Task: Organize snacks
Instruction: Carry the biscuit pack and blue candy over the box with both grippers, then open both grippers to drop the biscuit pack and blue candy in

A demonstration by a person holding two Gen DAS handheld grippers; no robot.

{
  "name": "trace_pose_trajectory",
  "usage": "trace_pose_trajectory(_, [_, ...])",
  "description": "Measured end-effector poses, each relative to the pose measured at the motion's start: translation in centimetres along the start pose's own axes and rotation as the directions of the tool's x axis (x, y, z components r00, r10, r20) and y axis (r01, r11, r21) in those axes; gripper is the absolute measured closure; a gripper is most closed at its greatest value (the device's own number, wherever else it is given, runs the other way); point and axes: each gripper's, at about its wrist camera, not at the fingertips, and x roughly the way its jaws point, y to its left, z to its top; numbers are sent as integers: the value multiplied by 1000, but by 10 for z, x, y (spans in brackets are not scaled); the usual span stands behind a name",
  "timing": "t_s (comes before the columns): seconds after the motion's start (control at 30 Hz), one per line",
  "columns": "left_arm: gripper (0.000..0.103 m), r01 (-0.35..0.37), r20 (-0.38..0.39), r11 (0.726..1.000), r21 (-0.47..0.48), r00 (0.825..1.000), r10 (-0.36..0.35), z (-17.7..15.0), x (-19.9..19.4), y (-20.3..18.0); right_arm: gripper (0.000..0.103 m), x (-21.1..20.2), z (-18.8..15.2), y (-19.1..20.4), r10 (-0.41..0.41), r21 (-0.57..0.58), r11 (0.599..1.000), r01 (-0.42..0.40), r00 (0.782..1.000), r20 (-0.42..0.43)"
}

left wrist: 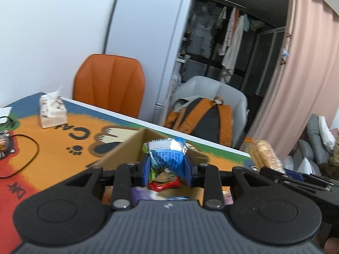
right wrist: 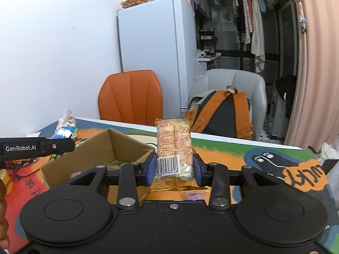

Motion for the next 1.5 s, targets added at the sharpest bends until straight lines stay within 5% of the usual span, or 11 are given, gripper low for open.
trace_pose_trajectory(0.33, [72,-65,-8,997,-38,998,64,0,5,41,66,25,6,30,54,-33,998,-54,998,-17])
trace_pose_trajectory(0.8, [72,-60,-28,996,-64,998,58,2,34,58,66,61,12,59,103,-57,993,-106,993,-50])
trace_pose_trajectory(0.93, [72,-57,-34,996,-68,998,55,1,39,60,48,70,9,64,103,-47,993,-106,993,-59])
trace_pose_trajectory(1.17, [70,-15,-31,998,-66,999,13,4,46,48,48,65,4,57,97,-27,995,-99,993,-67])
trace_pose_trajectory(1.33, [41,-37,-23,997,-63,999,36,5,44,38,45,55,3,44,72,-14,997,-73,995,-63])
trace_pose_trajectory(1.5, [39,-49,-24,995,-84,999,47,3,34,38,41,42,1,34,63,9,998,-63,996,-59])
